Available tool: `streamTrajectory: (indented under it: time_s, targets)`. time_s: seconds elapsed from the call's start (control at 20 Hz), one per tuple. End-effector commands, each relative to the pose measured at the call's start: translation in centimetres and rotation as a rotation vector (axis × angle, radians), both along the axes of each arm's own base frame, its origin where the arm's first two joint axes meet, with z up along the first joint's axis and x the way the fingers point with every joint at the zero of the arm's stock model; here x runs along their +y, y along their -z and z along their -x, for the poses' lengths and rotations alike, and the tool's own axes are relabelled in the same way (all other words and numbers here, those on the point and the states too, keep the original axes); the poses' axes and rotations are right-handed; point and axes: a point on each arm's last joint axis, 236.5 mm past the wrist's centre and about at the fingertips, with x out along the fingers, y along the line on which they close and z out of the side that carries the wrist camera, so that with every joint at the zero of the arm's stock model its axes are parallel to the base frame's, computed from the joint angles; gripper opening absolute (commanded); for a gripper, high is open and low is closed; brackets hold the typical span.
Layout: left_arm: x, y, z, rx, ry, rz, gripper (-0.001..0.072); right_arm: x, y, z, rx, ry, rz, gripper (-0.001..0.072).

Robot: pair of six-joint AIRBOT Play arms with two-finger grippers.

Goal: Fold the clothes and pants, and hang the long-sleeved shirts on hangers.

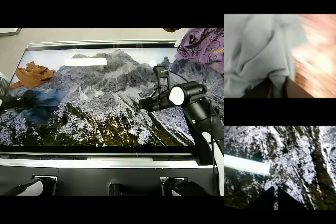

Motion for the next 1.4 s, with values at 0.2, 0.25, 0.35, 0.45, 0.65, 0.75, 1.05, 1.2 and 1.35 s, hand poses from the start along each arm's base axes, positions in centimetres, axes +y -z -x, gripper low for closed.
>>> streamTrajectory:
  time_s: [0.2, 0.25, 0.35, 0.45, 0.65, 0.75, 1.05, 1.2, 1.35]
  targets:
    - [-30.2, -3.0, 8.5, 0.054, 0.453, 0.278, 0.0015, -4.0, -3.6, 1.4, -0.088, 0.027, 0.124, 0.0089]
    - [-32.8, -1.6, 9.8, 0.094, 0.485, 0.288, 0.0015, -4.6, -3.9, 1.7, -0.091, 0.032, 0.144, 0.0089]
    - [-36.2, 2.7, 12.1, 0.202, 0.523, 0.274, 0.0018, -5.1, -4.1, 2.2, -0.085, 0.027, 0.166, 0.0090]
    - [-37.4, 6.9, 13.5, 0.314, 0.522, 0.259, 0.0141, -5.0, -4.1, 2.1, -0.092, 0.005, 0.174, 0.0092]
    - [-33.2, 5.2, 10.1, 0.270, 0.485, 0.244, 0.0630, -6.6, -4.1, -0.1, -0.136, 0.127, 0.171, 0.0403]
    - [-28.3, 1.8, 6.8, 0.168, 0.436, 0.223, 0.0630, -9.9, -2.5, -1.9, -0.089, 0.346, 0.064, 0.0402]
    - [-16.1, -2.9, 1.5, 0.003, 0.224, 0.187, 0.0630, -4.9, 6.9, -9.4, 0.174, 0.437, -0.631, 0.0403]
    - [-13.8, -2.9, 0.9, -0.003, 0.171, 0.186, 0.0612, -2.3, 12.6, -10.5, 0.298, 0.473, -0.736, 0.0403]
    - [-13.5, -2.9, 0.8, -0.005, 0.162, 0.187, 0.0612, 0.3, 15.5, -11.3, 0.310, 0.477, -0.748, 0.0402]
